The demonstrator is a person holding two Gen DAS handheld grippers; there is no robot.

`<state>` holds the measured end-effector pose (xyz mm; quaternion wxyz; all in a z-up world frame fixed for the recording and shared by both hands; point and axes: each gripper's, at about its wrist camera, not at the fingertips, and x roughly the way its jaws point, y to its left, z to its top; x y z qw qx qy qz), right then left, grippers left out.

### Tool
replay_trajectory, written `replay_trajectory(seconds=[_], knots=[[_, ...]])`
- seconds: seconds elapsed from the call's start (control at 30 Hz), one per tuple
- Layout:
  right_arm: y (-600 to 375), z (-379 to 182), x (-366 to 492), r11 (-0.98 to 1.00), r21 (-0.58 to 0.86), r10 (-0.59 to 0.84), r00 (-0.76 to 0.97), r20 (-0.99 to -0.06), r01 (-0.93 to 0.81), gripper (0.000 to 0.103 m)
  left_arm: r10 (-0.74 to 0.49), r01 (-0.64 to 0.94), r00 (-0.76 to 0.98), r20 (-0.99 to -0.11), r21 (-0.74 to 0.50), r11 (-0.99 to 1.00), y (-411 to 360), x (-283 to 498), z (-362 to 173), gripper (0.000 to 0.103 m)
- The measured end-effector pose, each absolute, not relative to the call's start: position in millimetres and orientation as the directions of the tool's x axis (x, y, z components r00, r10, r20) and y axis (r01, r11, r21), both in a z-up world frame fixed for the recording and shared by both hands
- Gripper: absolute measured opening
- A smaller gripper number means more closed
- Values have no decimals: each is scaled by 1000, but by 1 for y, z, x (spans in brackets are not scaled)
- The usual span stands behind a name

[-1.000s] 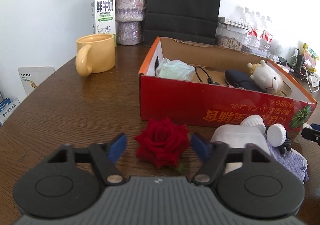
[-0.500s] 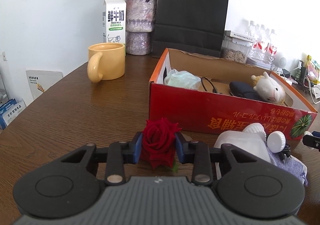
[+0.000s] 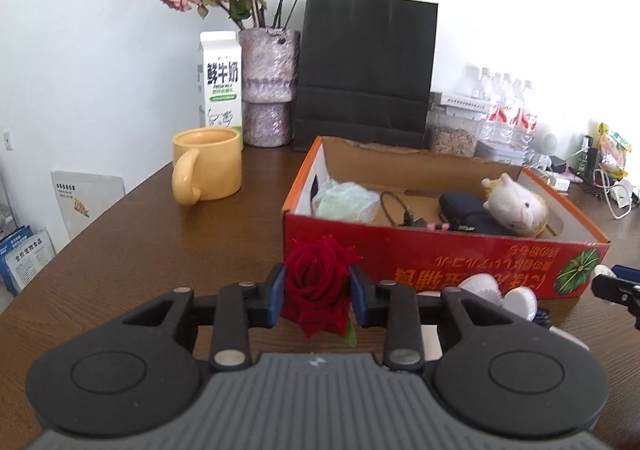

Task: Organize objects
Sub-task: 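Carry the red rose and white container over the box with both tools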

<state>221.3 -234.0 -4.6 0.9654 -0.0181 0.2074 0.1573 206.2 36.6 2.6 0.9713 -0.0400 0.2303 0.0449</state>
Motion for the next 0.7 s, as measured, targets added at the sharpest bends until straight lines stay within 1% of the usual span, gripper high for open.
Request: replay_trajectory(seconds=[0.2, 0.37, 0.7], knots=[[-218, 16, 226, 936, 14, 332, 874, -355, -351, 38, 24, -51, 918, -397, -58, 997, 22, 212, 24, 34], [-203, 31, 237, 927, -2, 354, 879, -320, -374, 38, -8, -16, 929, -370, -61, 998, 10, 225, 38, 34], [-171, 41, 273, 921, -17, 366, 880, -302, -389, 38, -48, 28, 933, -357, -60, 998, -7, 261, 48, 34]])
